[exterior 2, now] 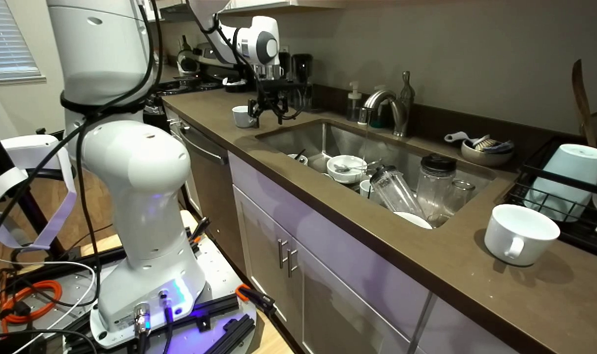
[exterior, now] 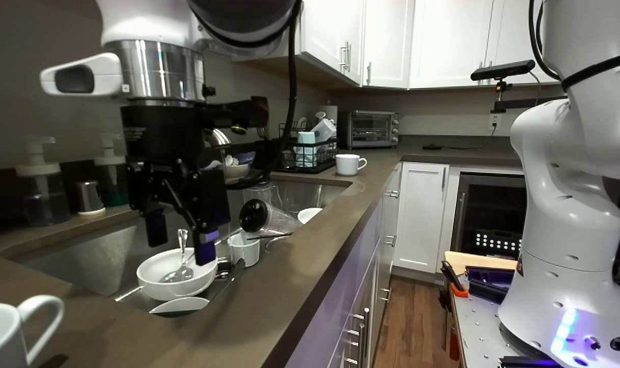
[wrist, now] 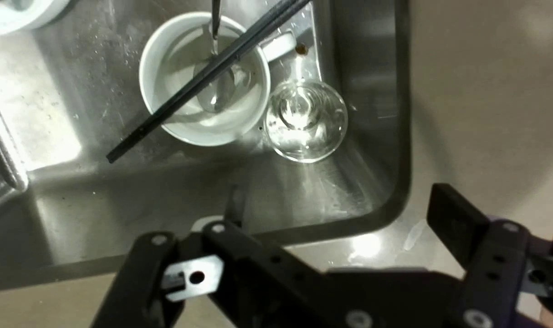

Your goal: Pick up the mug cup from the countertop, move it to the right and then move it to the left back on the countertop.

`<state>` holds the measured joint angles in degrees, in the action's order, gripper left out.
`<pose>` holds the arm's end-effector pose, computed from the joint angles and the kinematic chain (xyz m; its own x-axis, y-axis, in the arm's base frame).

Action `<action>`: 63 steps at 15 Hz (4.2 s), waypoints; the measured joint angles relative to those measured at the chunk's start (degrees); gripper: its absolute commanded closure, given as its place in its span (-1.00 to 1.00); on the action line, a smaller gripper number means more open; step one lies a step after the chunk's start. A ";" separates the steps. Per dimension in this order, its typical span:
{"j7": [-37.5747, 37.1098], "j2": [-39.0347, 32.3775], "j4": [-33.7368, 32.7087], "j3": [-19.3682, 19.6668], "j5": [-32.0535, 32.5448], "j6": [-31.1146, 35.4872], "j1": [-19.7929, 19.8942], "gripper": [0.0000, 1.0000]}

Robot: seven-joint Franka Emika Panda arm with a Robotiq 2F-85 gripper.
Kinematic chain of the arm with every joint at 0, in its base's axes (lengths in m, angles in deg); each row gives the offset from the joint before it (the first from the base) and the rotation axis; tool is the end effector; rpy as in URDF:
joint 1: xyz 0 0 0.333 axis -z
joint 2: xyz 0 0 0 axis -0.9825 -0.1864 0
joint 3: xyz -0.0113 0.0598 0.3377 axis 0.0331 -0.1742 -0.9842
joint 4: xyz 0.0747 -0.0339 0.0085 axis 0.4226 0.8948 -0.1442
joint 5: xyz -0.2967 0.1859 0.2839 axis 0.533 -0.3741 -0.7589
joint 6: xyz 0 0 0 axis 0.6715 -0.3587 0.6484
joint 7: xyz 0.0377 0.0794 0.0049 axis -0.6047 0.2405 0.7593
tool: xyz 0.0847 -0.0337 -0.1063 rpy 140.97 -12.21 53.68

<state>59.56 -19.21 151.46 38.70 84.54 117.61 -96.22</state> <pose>0.5306 0.3358 0.3248 0.1879 0.9821 0.0114 0.9822 -0.1878 -0.0076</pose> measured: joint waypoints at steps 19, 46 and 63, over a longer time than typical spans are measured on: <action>19.20 1.92 2.61 -3.08 -5.70 2.06 0.15 -1.00; 18.85 -14.68 -17.75 -4.98 5.32 -3.26 -4.91 0.04; 12.45 -14.68 -19.19 -5.23 5.32 -6.52 -5.16 0.24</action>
<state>72.01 -33.89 132.27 33.47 89.86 111.09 -101.38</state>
